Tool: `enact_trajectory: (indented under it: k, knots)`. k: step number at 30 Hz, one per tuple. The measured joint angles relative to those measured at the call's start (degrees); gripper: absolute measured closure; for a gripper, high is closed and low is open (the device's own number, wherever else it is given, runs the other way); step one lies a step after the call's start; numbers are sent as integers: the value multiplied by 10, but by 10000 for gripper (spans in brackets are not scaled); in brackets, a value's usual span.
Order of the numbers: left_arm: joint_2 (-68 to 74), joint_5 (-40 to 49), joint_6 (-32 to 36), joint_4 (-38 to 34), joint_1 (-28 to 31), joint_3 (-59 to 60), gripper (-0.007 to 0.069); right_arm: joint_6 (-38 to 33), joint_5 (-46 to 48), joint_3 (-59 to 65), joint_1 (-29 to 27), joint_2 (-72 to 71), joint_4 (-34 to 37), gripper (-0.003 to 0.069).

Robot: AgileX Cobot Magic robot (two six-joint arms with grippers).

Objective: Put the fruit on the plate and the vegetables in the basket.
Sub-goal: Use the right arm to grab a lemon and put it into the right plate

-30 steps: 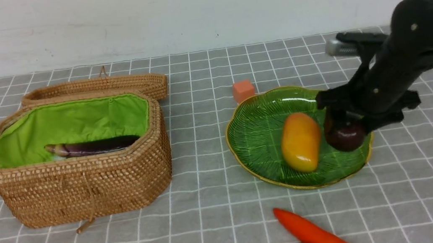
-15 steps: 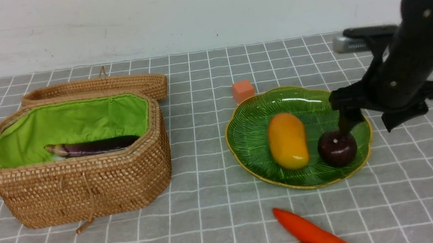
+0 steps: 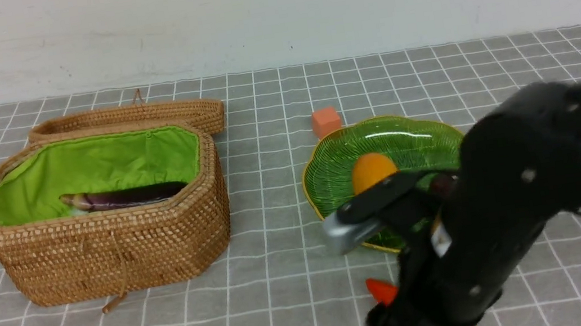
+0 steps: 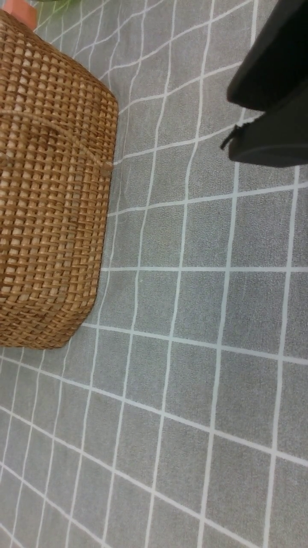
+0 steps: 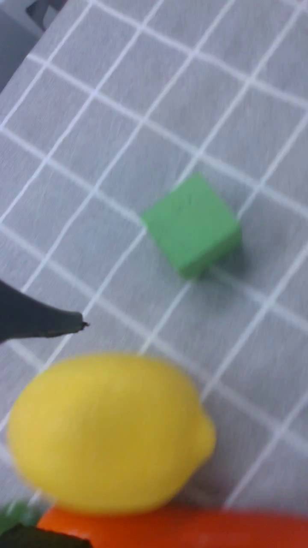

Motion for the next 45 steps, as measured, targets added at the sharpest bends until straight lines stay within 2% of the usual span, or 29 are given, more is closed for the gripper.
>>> enact_trajectory:
  k: [4, 13, 15, 25, 28, 33, 39, 42, 45]
  knots:
    - [0, 0, 0, 0, 0, 0, 503, -1, -14, 1, 13, 34, -1, 67]
    - [0, 1, 0, 1, 0, 0, 494, -2, -24, -12, 9, 74, -89, 67]
    - [0, 0, 0, 1, 0, 0, 491, -2, -19, -7, 10, 84, -65, 67]
    - [0, 1, 0, 2, 0, 0, 486, -2, -20, -6, 11, 89, -56, 61]
    - [0, 1, 0, 2, 0, 0, 483, -4, -20, -6, 11, 88, -56, 86]
    - [0, 1, 0, 2, 0, 0, 480, -4, -12, -4, 7, 78, -45, 87]
    - [0, 1, 0, 2, 0, 0, 477, -2, 3, -50, -43, 35, -33, 87]
    - [0, 1, 0, 2, 0, 0, 477, -2, -1, -102, -93, 22, -33, 87]
    - [0, 1, 0, 2, 0, 0, 474, -2, -47, -124, -140, 21, -34, 88]
